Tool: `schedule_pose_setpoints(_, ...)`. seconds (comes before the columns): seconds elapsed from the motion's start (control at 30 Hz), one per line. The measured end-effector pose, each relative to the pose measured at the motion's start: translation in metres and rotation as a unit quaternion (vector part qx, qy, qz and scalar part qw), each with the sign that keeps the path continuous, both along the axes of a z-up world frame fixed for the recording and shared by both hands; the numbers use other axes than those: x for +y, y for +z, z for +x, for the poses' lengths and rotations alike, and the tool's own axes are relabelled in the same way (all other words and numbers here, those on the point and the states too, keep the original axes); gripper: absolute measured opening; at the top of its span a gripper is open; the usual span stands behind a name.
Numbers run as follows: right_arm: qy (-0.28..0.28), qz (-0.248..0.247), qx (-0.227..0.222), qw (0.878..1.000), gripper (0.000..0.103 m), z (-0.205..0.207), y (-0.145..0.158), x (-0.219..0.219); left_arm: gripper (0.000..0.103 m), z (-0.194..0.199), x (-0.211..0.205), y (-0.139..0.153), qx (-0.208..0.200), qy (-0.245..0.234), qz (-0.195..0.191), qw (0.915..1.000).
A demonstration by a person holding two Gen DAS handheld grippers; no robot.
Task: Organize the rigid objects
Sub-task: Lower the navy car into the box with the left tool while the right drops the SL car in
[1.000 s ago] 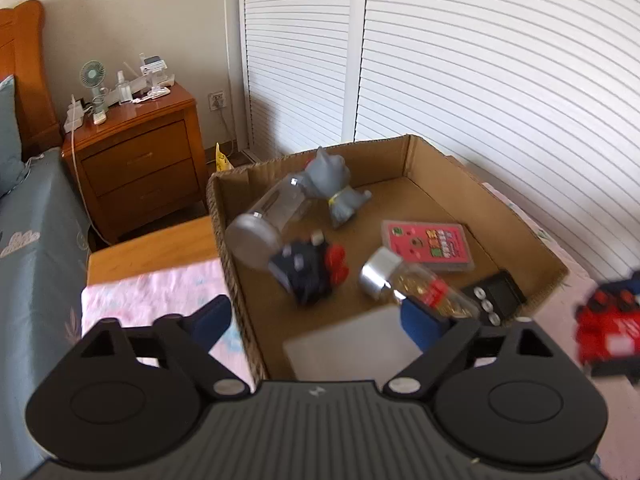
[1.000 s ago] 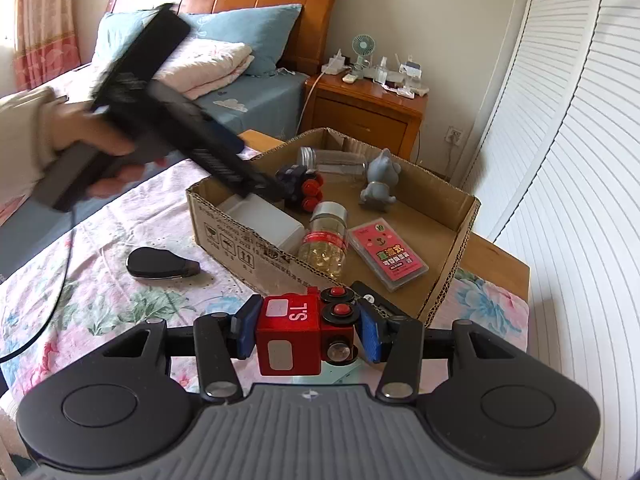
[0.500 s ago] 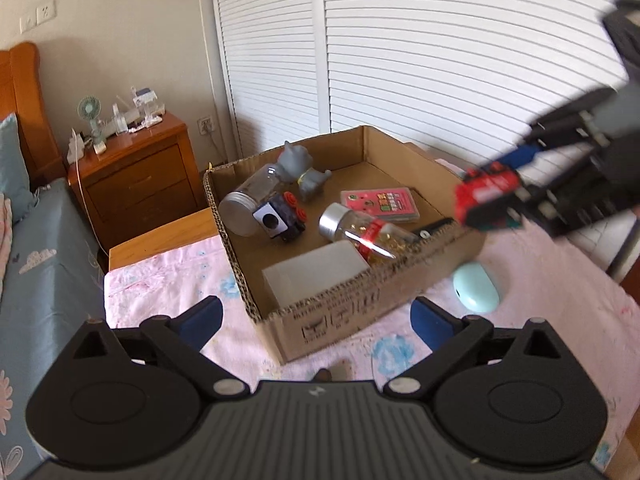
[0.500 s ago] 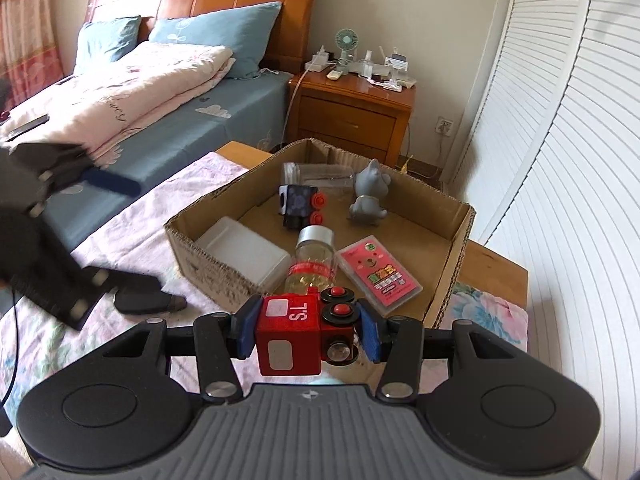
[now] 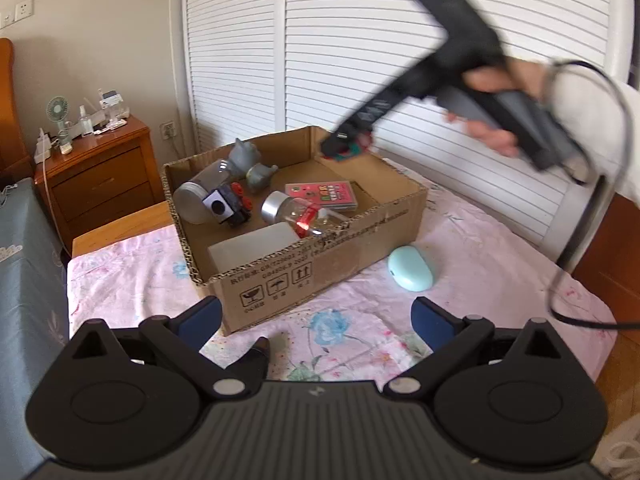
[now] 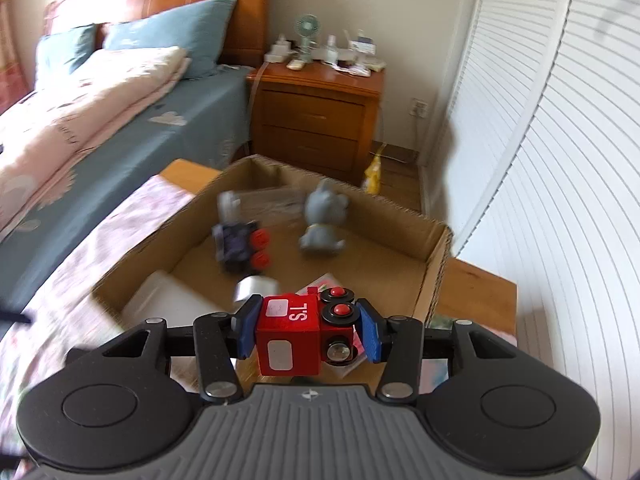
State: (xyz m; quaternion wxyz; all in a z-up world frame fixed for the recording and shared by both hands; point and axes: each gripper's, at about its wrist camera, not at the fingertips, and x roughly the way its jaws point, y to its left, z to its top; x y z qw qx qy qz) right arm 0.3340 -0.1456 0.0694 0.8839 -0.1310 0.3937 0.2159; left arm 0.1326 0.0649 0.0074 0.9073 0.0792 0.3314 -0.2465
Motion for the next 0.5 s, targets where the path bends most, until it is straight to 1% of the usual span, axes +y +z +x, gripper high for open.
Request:
schedule_pose_setpoints(0.1, -0.021, -0.007, -0.001, 1.0, 0.056, 0.025, -0.006, 0.003, 0.1, -0.001, 0.0, -0.002, 0.002, -0.002, -0.001, 1.0)
schedule_pose_setpoints(0.13, -0.03, -0.008, -0.001, 1.0, 0.06, 0.032, -0.007, 0.003, 0.1, -0.001, 0.0, -0.002, 0.003, -0.001, -0.003, 1.0)
schedule_pose_setpoints(0.2, -0.049, -0.008, -0.004, 0.999, 0.088, 0.039, -0.009, 0.002, 0.1, 0.0, 0.001, -0.003, 0.005, 0.004, -0.004, 1.0)
schedule_pose_setpoints(0.27, -0.051, -0.001, -0.011, 0.999, 0.099, 0.038, -0.008, 0.001, 0.1, -0.001, 0.003, -0.004, 0.005, 0.009, -0.002, 0.9999)
schedule_pose_setpoints(0.3, -0.052, 0.0, -0.013, 0.999, 0.102, 0.035, -0.008, 0.001, 0.1, -0.001, 0.003, -0.005, 0.005, 0.01, -0.002, 0.9999)
schedule_pose_setpoints(0.33, -0.052, -0.001, -0.013, 0.999, 0.103, 0.032, -0.007, 0.002, 0.1, -0.001, 0.004, -0.006, 0.006, 0.011, -0.002, 0.9999)
schedule_pose_setpoints(0.5, -0.046, 0.0, -0.008, 0.999, 0.103, 0.016, -0.002, 0.005, 0.1, -0.003, 0.007, -0.006, 0.009, 0.016, -0.004, 0.9998)
